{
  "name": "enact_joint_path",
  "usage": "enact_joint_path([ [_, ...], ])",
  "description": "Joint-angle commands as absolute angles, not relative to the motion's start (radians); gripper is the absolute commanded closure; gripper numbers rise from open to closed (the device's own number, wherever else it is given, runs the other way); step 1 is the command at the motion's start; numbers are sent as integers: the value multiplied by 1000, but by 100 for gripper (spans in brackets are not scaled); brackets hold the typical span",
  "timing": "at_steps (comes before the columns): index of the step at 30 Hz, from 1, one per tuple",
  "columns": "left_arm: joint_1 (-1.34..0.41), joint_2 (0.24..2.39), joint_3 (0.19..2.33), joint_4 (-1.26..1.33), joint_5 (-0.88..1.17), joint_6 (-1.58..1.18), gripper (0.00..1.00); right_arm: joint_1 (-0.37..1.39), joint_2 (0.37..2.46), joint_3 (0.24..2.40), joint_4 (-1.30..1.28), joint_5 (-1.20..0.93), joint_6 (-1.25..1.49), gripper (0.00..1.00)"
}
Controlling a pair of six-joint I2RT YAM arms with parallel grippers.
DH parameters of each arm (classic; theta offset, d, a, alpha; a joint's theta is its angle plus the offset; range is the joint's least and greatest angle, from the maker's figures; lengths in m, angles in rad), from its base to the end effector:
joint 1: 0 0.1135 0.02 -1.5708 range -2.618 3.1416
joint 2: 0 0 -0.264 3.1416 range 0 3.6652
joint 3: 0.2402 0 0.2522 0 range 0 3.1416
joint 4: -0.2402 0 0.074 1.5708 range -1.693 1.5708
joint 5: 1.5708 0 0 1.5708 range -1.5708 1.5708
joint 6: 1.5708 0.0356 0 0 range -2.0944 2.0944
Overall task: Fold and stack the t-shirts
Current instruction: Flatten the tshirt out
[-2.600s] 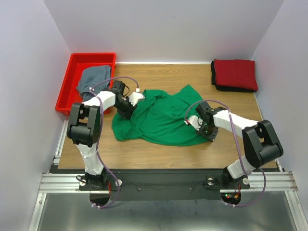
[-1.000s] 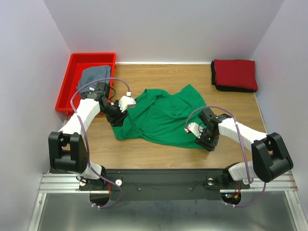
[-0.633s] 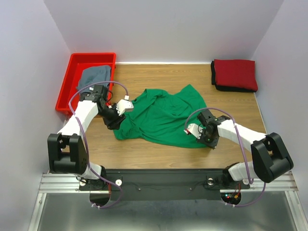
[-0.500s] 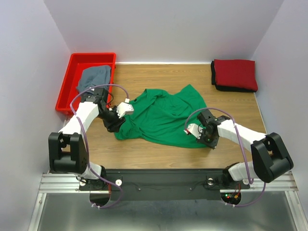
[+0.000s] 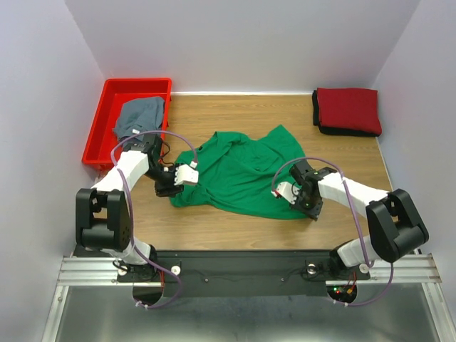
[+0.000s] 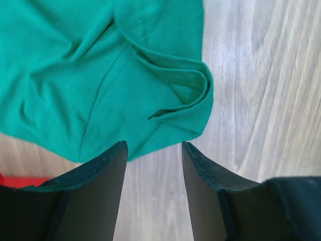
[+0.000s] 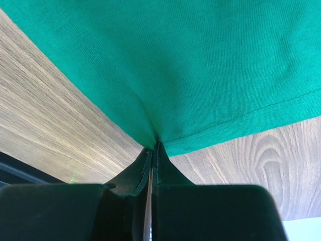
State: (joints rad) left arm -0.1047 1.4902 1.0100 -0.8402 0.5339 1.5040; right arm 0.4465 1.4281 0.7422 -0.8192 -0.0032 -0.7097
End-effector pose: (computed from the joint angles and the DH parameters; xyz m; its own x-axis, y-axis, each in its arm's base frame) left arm 0.2663 -0.0462 0.2153 0.1506 0.8478 -0.5085 0.9757 -0.0448 0.2143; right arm 0.1959 0.0939 0.1567 -0.4012 -0.9145 -0.0519 -0.9141 0.4034 -0.0404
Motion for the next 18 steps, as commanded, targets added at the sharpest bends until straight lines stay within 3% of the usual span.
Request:
enact_joint_path([
  [1, -106, 1523, 1042, -946, 584, 1750, 41, 449, 1459, 750, -819, -18, -698, 99],
  [6, -118, 1552, 1048, -980, 580, 1833, 41, 449, 1479, 761, -821, -21, -692, 100],
  [7, -121, 1561, 1051, -979, 581, 1842, 36, 449, 1479, 761, -821, -21, -692, 99],
  [9, -132, 1569, 1058, -973, 586, 1844, 34, 451, 1482, 759, -821, -25, -690, 99],
  [18, -175, 1635, 1108, -977, 578, 1865, 34, 449, 1477, 755, -827, -18, -692, 99],
])
